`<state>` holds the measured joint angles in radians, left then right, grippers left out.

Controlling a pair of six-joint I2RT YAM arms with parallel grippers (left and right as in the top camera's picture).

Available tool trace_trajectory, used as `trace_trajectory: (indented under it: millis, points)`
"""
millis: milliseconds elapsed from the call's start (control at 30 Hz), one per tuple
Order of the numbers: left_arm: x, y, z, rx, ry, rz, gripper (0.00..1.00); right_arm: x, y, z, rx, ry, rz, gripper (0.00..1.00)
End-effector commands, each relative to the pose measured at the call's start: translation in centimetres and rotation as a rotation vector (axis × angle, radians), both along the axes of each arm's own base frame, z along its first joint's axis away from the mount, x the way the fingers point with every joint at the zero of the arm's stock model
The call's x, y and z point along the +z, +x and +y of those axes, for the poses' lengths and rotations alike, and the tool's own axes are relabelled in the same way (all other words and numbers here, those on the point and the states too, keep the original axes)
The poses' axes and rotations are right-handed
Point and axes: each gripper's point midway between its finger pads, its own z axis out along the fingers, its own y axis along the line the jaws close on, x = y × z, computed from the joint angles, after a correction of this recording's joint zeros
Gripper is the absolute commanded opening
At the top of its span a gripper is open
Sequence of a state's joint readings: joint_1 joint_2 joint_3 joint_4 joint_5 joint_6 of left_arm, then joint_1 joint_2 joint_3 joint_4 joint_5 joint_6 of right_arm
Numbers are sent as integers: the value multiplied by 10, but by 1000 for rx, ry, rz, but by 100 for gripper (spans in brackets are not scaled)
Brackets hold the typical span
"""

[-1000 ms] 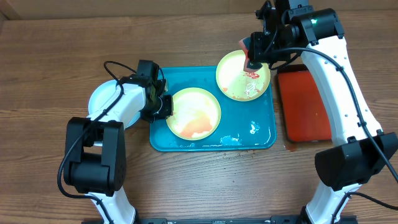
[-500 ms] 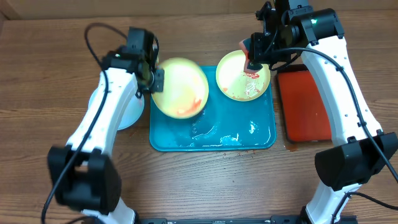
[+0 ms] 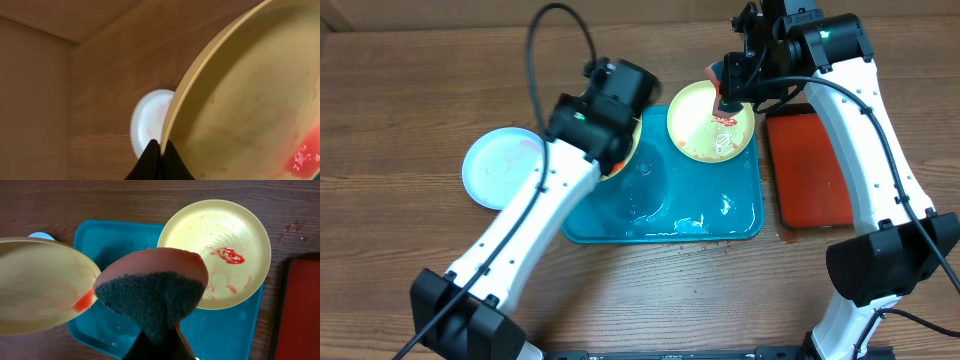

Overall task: Clean dirty plates on tray and stack at the side
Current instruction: 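Lift yellow plate with left gripper and carry it left off tray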

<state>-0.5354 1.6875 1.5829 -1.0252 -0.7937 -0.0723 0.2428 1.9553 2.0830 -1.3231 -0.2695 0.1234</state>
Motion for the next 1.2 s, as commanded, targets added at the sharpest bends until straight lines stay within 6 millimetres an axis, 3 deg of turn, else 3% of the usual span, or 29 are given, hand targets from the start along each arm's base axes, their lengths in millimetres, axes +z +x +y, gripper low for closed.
trace_trajectory:
  millis: [0,300,667,1033,1167]
  points:
    - [42,-4,7,98,161,-197,4,3,1,-3,-6,-5,-10,4]
    - [84,-22,-14,103,347,-375,4,1,-1,-7,-17,-31,0,4]
    - [107,-34,-23,116,445,-471,4,1,-2,-7,-17,-31,1,4]
    - [106,-34,-25,117,414,-485,4,0,-4,-8,-17,-34,11,4]
    - [75,-27,-31,49,295,-353,4,0,-4,-8,-17,-34,12,4]
